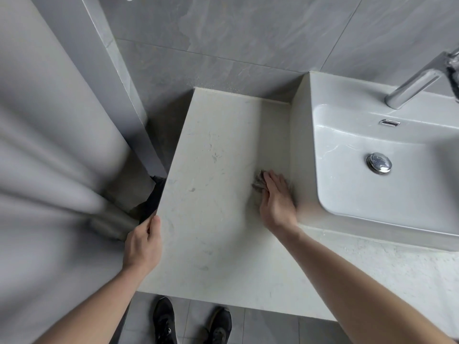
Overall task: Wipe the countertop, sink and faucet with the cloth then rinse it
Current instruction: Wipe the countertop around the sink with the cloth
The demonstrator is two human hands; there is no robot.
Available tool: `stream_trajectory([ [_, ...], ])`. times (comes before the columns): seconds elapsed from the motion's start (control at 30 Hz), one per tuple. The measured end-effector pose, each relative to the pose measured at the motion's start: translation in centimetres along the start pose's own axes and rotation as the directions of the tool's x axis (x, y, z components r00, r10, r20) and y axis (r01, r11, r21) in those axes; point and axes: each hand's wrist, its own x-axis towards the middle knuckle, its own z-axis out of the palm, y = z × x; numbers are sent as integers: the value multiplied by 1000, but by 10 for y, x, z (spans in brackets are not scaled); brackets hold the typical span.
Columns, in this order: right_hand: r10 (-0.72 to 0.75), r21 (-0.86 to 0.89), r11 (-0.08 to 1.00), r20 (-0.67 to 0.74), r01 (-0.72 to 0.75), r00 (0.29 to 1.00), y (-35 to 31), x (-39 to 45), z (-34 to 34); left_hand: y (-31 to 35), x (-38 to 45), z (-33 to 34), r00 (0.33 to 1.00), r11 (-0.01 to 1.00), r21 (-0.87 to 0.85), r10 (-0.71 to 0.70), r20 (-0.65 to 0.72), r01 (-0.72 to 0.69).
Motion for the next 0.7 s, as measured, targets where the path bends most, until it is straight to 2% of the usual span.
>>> stream_trajectory([
  [0.1, 96, -60, 993, -80, -101, 992, -23, 2, 19, 4, -1, -1, 1000, 1000, -11, 1, 1, -1],
  [0.13, 74, -67, 995, -76, -80, 994, -32, -4, 24, 5, -2, -1, 1000, 1000, -17, 1, 3, -1],
  [0.2, -88, -57, 994, 18, 88, 996, -52, -28, 32, 7, -2, -2, 1000, 1000, -24, -8, 13, 9],
  [0.23, -208, -42, 976, 90, 212, 974, -62, -44, 37, 6, -2, -2, 1000, 1000, -26, -12, 17, 13],
  [0.27, -326, -22, 942, 171, 335, 930, -71, -63, 41, 5, -2, -3, 1000, 1000, -26, -14, 18, 15],
  [0.33, -511, 36, 848, 322, 529, 797, -86, -102, 47, 2, -1, -4, 1000, 1000, -27, -12, 14, 12],
  [0.4, -619, 104, 764, 397, 637, 678, -93, -134, 52, 1, -1, -4, 1000, 999, -38, -10, 12, 11],
  [0.57, -712, 182, 671, 428, 719, 557, -85, -128, 51, 1, 0, -1, 1000, 999, -46, 9, -1, -10],
  [0.63, -702, 167, 686, 408, 708, 584, -80, -97, 49, 1, 1, 0, 1000, 999, -53, -5, -5, 5],
  [0.7, -654, 129, 747, 317, 652, 686, -77, -53, 48, 1, 1, 1, 1000, 998, -57, -12, -17, 11],
])
